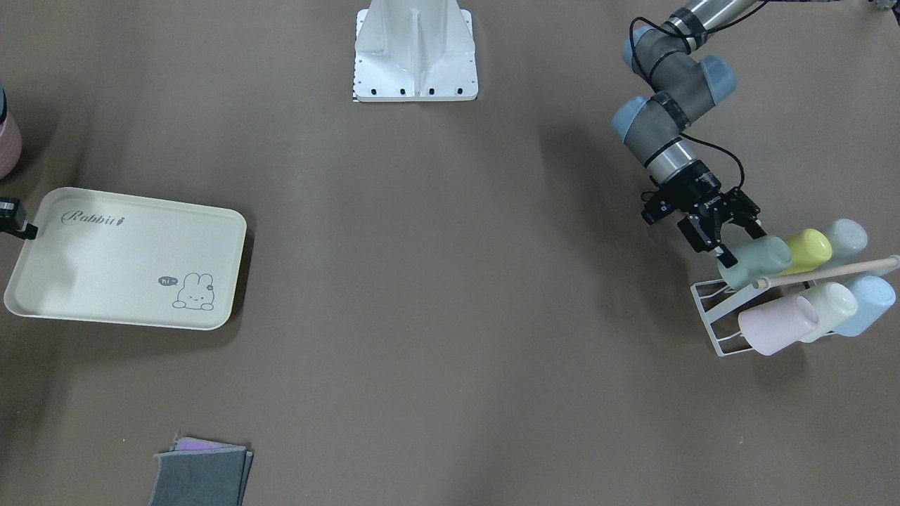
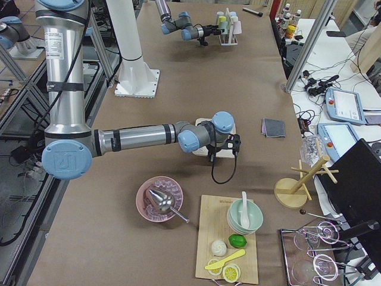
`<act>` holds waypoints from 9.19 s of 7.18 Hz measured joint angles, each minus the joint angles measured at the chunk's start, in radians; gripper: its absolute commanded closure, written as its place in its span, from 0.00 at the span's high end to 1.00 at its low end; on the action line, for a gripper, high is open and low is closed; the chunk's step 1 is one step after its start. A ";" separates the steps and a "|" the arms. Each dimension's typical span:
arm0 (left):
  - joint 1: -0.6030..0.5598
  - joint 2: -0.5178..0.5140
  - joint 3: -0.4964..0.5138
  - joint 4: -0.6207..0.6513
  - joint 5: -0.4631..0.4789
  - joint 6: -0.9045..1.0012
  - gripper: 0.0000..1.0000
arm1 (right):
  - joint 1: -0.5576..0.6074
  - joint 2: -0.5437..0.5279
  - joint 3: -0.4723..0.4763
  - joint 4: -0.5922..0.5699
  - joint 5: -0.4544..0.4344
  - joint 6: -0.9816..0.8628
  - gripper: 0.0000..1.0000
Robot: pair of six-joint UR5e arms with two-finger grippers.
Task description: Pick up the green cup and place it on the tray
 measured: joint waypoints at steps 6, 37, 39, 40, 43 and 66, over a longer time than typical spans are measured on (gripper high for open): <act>-0.006 -0.018 0.019 -0.001 0.008 0.015 0.98 | -0.151 0.189 0.061 0.001 -0.017 0.198 0.00; -0.069 0.165 -0.261 -0.951 -0.041 0.662 0.13 | -0.260 0.022 0.203 0.104 -0.138 0.308 0.99; -0.064 0.119 -0.253 -0.974 -0.179 0.338 0.12 | -0.164 -0.030 0.211 0.006 -0.138 0.125 0.99; -0.061 0.093 -0.252 -0.978 -0.238 0.194 0.12 | -0.097 -0.039 0.213 -0.086 -0.137 -0.013 0.99; -0.048 0.046 -0.249 -1.073 -0.442 -0.177 0.10 | 0.077 -0.044 0.208 -0.381 -0.135 -0.389 0.99; 0.126 -0.429 0.413 -1.682 -0.878 -1.188 0.76 | 0.169 -0.047 0.024 -0.426 -0.141 -0.533 0.99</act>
